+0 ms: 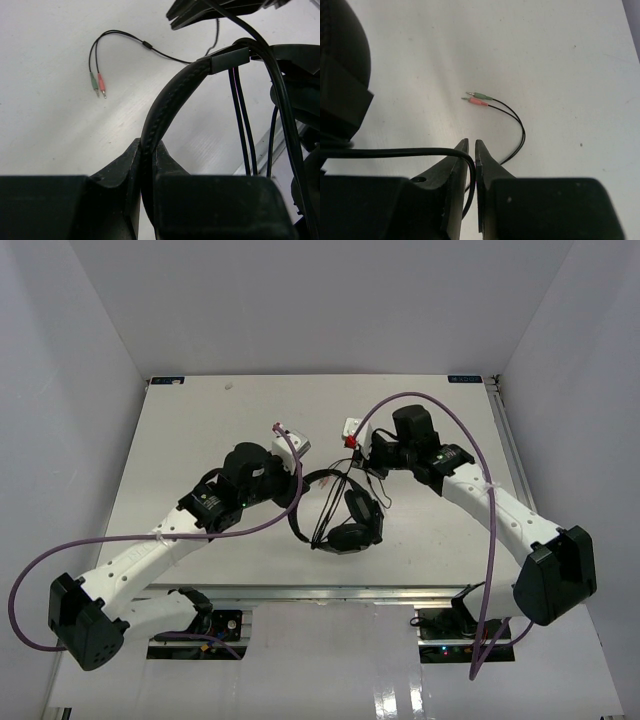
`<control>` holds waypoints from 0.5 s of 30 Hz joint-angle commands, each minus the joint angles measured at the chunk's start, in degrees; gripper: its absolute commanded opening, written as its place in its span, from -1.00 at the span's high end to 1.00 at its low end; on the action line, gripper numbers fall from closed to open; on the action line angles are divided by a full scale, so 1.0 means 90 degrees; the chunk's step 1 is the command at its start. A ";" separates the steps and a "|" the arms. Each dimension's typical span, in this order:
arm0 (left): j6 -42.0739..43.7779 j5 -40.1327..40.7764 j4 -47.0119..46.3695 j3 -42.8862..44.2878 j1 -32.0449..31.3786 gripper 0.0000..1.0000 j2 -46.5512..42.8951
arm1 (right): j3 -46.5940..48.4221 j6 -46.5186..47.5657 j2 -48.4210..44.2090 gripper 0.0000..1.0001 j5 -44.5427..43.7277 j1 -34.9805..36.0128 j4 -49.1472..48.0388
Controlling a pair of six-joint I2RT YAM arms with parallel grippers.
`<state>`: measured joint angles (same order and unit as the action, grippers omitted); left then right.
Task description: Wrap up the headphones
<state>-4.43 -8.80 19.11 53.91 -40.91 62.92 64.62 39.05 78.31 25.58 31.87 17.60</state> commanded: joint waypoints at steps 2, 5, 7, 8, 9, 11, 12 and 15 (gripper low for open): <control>-0.0493 -0.0672 -0.0218 0.0258 -0.0073 1.00 -0.0331 | 0.0234 -0.0839 0.0175 0.66 0.1373 -0.0291 -0.0517; -0.0615 -0.0642 -0.0228 0.0457 -0.0073 1.00 -0.0285 | 0.0049 -0.1207 0.0186 0.64 0.2023 -0.0436 -0.0732; -0.0728 -0.0541 -0.0224 0.0646 -0.0073 1.00 -0.0217 | -0.0107 -0.1564 0.0182 0.59 0.2553 -0.0524 -0.1031; -0.0802 -0.0462 -0.0217 0.0758 -0.0073 1.00 -0.0178 | -0.0195 -0.1758 0.0179 0.56 0.2875 -0.0567 -0.1156; -0.0886 -0.0379 -0.0209 0.0833 -0.0074 1.00 -0.0153 | -0.0262 -0.1899 0.0186 0.54 0.3174 -0.0583 -0.1399; -0.0996 -0.0292 -0.0194 0.1152 -0.0083 1.00 -0.0066 | -0.0527 -0.2431 0.0186 0.41 0.3600 -0.0619 -0.1896; -0.1075 -0.0217 -0.0176 0.1321 -0.0083 1.00 -0.0037 | -0.0663 -0.2717 0.0186 0.35 0.3736 -0.0628 -0.2135; -0.1257 -0.0037 -0.0089 0.1830 -0.0083 1.00 0.0146 | -0.1048 -0.3454 0.0176 0.20 0.4097 -0.0628 -0.3069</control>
<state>-10.97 -10.77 20.51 62.64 -41.39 63.69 59.01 19.80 80.25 52.78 26.39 3.44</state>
